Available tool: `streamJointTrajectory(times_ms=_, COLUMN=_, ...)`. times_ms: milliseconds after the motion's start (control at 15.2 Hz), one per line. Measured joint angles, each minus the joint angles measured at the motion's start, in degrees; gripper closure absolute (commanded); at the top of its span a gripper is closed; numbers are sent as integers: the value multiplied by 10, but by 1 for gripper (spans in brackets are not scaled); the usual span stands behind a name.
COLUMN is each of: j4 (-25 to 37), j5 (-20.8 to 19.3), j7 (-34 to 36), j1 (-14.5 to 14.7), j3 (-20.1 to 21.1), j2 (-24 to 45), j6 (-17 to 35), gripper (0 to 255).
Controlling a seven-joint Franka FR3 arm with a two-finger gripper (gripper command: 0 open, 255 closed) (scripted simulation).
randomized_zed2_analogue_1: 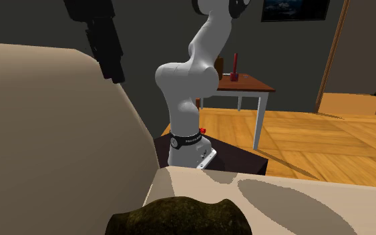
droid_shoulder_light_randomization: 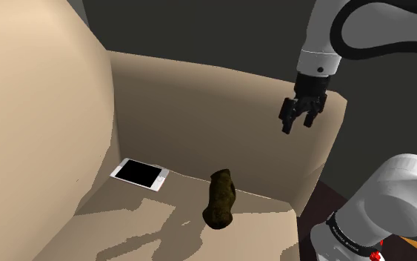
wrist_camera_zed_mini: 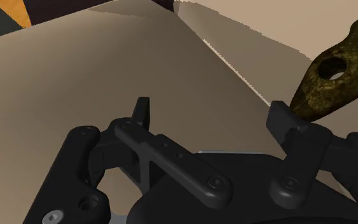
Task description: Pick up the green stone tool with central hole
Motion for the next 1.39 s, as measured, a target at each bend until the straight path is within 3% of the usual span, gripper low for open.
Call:
streamJointTrajectory(times_ms=462, j4=-48, j5=98, j7=142, j1=9, j3=86, j2=38, j6=111, gripper=0)
streamJointTrajectory(times_ms=924, j4=-57, j5=179, j7=274, j1=10, j3=180, j2=142, j6=261, gripper=0)
streamJointTrajectory(times_ms=1386, j4=-36, j5=207, j7=374, j1=-4, j3=250, j2=258, j6=389, gripper=0)
